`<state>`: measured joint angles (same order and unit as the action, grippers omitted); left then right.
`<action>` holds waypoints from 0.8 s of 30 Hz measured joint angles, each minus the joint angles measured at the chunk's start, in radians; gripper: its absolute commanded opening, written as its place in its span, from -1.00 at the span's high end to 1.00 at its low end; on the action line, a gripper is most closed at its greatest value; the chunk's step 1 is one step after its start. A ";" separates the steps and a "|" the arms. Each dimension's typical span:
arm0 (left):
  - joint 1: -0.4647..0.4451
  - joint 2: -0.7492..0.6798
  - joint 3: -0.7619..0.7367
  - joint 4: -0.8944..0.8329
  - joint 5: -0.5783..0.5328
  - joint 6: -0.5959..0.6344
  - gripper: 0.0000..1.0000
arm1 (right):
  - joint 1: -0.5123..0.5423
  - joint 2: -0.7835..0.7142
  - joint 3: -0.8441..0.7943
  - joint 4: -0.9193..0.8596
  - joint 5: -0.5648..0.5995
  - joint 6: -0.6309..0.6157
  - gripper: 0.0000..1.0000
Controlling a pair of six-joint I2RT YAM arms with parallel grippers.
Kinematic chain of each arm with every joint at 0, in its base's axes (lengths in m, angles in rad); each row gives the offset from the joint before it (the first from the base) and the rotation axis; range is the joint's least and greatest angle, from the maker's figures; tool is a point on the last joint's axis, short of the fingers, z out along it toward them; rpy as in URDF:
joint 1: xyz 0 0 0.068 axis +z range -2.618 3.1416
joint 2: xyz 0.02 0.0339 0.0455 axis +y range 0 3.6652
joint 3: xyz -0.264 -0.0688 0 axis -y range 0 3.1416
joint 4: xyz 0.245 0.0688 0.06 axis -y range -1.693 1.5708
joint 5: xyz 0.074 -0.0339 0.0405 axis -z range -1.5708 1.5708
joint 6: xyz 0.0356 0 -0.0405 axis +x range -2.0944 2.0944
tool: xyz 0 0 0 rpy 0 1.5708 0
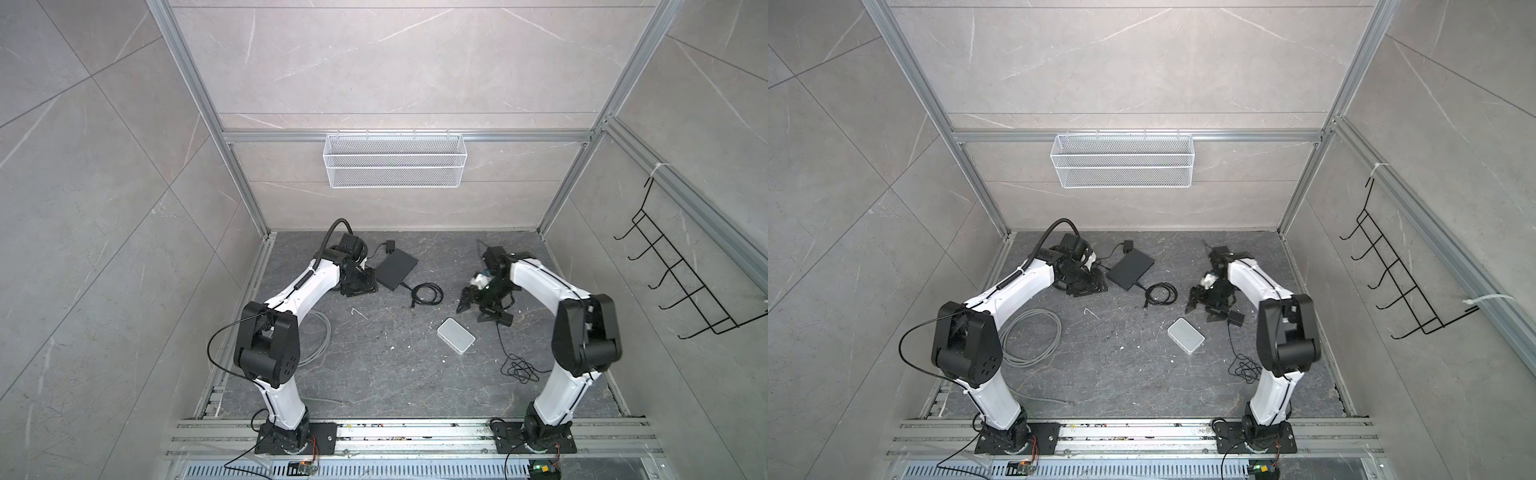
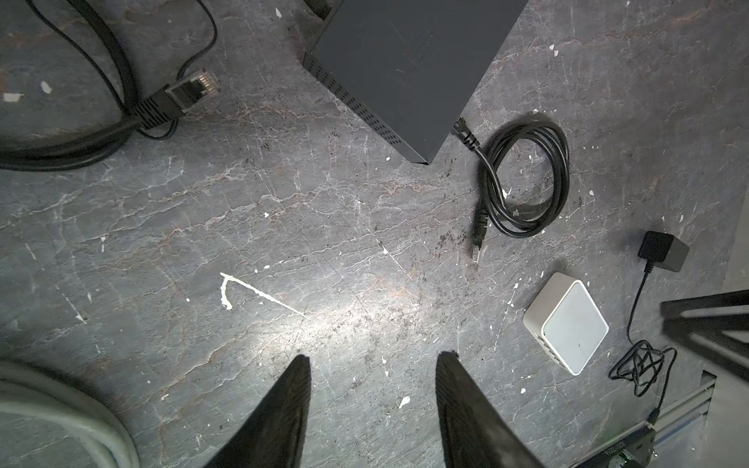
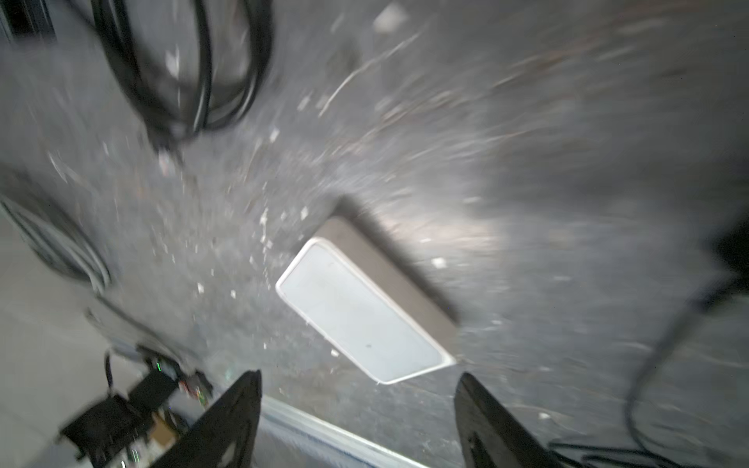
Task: Insert the plug into the switch port
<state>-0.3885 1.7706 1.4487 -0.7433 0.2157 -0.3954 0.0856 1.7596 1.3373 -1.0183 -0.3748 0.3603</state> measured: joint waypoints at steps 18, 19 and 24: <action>-0.077 0.000 -0.033 0.064 0.006 -0.024 -0.07 | -0.382 -0.324 -0.553 0.128 0.315 0.542 -0.29; -0.078 0.000 -0.033 0.063 0.007 -0.024 -0.07 | -0.384 -0.324 -0.566 0.142 0.312 0.551 -0.23; -0.077 0.003 -0.010 0.061 0.007 -0.024 -0.07 | -0.387 -0.308 -0.617 0.232 0.257 0.578 0.19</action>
<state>-0.4660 1.7737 1.4384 -0.6819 0.2226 -0.4191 -0.3012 1.4513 0.7204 -0.7860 -0.1177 0.9386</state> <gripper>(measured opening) 0.532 0.455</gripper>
